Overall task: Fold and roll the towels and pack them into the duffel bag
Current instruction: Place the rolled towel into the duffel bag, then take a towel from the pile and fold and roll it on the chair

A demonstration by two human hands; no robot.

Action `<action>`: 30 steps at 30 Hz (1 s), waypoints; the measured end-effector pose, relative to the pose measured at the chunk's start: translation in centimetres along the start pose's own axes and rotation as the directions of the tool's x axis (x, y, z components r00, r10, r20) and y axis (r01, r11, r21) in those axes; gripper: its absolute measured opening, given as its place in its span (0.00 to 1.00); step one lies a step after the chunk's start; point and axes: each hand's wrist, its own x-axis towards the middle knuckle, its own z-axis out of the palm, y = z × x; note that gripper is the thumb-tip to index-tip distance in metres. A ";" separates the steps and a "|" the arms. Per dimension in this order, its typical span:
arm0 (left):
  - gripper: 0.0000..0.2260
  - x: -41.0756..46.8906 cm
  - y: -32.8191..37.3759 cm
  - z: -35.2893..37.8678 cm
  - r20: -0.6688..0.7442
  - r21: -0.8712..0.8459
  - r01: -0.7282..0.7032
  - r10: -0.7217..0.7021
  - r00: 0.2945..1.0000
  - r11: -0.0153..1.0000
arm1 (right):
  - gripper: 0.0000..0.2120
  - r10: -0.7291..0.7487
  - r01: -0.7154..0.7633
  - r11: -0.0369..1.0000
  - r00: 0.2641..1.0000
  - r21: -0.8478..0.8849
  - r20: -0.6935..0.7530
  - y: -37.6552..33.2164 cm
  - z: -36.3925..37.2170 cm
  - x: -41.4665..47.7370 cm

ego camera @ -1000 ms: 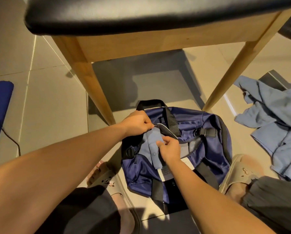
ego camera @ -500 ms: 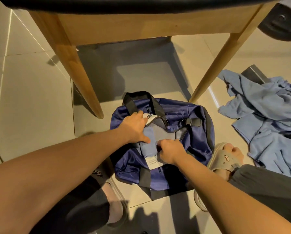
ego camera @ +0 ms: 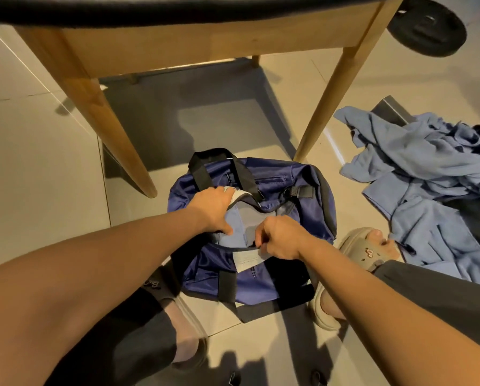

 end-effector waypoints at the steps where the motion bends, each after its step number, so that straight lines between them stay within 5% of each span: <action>1: 0.38 0.0 -0.1 -0.2 0.003 -0.029 -0.015 0.015 1.000 0.999 | 0.06 0.001 -0.004 0.999 0.998 -0.038 -0.064 0.1 0.1 0.3; 7: 0.26 0.6 -1.3 -1.9 -0.015 -0.075 -0.021 0.019 1.000 0.997 | 0.08 -0.004 -0.071 0.929 0.979 -0.364 -0.202 0.1 3.5 2.8; 15: 0.09 4.0 4.1 -7.6 -0.289 -0.155 -0.124 0.075 0.954 0.980 | 0.03 -0.125 0.047 0.983 0.877 -0.176 -0.463 4.6 -2.2 -0.9; 18: 0.06 5.9 8.8 -9.0 -0.377 -0.162 -0.192 0.119 0.919 0.968 | 0.10 -0.026 -0.002 0.999 0.813 -0.047 -0.582 8.7 -5.3 -3.3; 21: 0.06 8.0 14.1 -10.1 -0.409 -0.152 -0.298 0.214 0.887 0.942 | 0.06 0.103 -0.134 0.991 0.775 -0.003 -0.623 13.9 -7.3 -5.4; 28: 0.10 15.8 24.0 -9.7 -0.350 -0.211 -0.425 0.338 0.874 0.880 | 0.02 0.377 -0.439 0.896 0.676 0.064 -0.633 26.8 -9.4 -8.9; 30: 0.14 18.9 26.4 -9.6 -0.343 -0.194 -0.453 0.372 0.862 0.870 | 0.09 0.422 -0.510 0.858 0.635 0.059 -0.648 30.6 -10.2 -9.3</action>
